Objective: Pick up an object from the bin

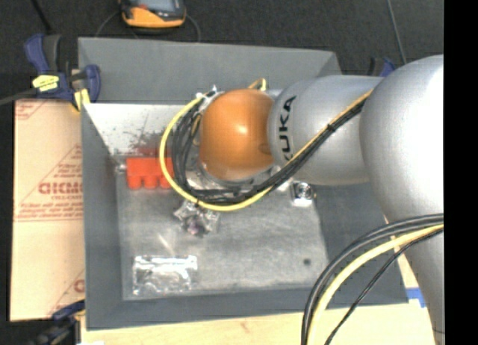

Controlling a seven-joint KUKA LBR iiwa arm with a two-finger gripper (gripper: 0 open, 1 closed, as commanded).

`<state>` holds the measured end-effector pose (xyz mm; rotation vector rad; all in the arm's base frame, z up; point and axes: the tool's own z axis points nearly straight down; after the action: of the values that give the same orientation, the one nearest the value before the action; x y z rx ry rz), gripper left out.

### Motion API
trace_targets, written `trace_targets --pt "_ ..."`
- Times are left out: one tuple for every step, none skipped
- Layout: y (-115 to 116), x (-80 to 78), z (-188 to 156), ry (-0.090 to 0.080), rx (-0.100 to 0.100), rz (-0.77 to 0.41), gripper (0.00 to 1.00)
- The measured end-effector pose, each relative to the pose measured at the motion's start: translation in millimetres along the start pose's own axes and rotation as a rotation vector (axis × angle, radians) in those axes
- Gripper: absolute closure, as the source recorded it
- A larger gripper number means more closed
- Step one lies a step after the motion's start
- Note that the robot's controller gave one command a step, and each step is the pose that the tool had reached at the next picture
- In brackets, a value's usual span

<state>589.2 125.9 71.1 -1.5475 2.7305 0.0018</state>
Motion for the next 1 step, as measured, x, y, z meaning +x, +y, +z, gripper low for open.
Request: trace_targets --pt "-1.6 -0.8 -23.4 -0.003 0.004 0.007 1.00"
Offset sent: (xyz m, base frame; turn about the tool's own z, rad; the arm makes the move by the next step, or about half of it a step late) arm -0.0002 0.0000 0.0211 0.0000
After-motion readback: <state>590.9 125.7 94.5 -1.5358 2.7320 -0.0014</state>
